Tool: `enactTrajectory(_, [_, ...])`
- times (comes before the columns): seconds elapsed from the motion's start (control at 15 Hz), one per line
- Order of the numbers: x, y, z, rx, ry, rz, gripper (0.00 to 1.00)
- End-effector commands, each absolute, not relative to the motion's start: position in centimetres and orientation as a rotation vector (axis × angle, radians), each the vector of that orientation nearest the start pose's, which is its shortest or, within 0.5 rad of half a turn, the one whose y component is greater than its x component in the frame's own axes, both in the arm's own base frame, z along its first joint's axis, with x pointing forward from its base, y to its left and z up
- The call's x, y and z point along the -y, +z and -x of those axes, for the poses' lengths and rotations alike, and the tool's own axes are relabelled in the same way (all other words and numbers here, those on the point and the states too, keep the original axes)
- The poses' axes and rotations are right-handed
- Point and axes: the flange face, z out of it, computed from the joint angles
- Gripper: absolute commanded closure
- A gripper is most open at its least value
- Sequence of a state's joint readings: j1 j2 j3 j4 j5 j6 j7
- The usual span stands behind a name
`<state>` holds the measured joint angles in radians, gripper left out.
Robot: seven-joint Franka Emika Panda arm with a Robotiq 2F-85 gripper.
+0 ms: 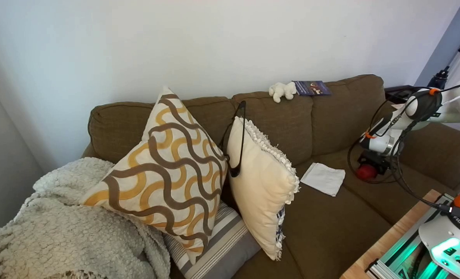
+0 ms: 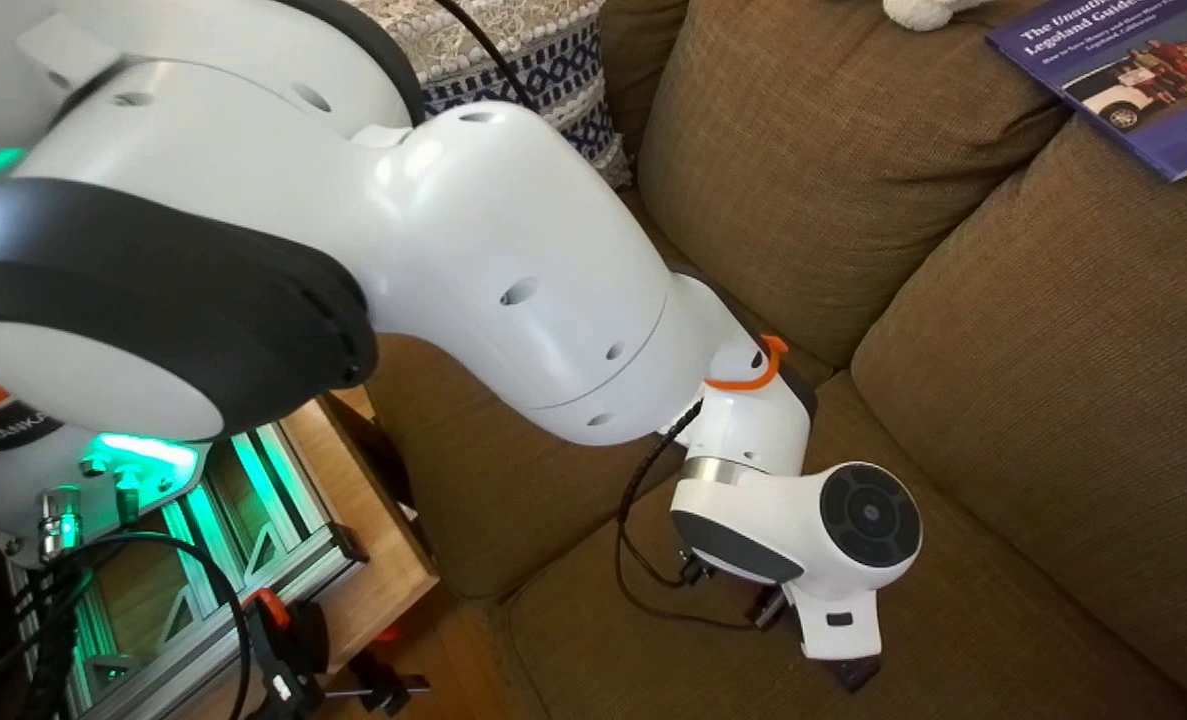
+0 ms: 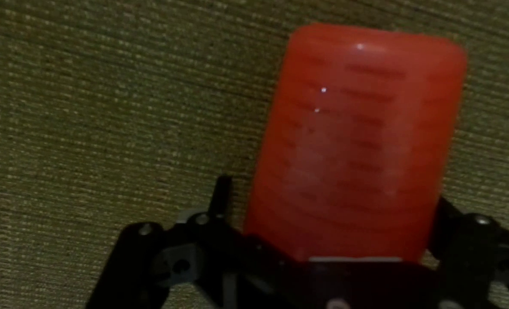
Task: Put the black remote control on the white towel
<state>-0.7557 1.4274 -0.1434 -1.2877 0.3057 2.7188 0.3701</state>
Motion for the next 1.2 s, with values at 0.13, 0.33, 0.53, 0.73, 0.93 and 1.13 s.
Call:
enactTrajectory(0.13, [52.1,-12.4,-40.6,-2.182,-0.147,2.304,0.00])
enactTrajectory(0.33, [52.5,-12.6,-41.0,-2.242,-0.200,2.260,0.00])
enactTrajectory(0.53, [52.6,-13.1,-41.0,-2.307,-0.190,2.253,0.26])
enactTrajectory(0.73, [52.4,-11.9,-40.6,-2.361,-0.192,2.240,0.51])
enactTrajectory(0.93, [52.8,-11.5,-40.7,-2.384,-0.200,2.231,0.73])
enactTrajectory(1.13, [54.1,-10.3,-40.6,-2.435,-0.328,2.205,0.74])
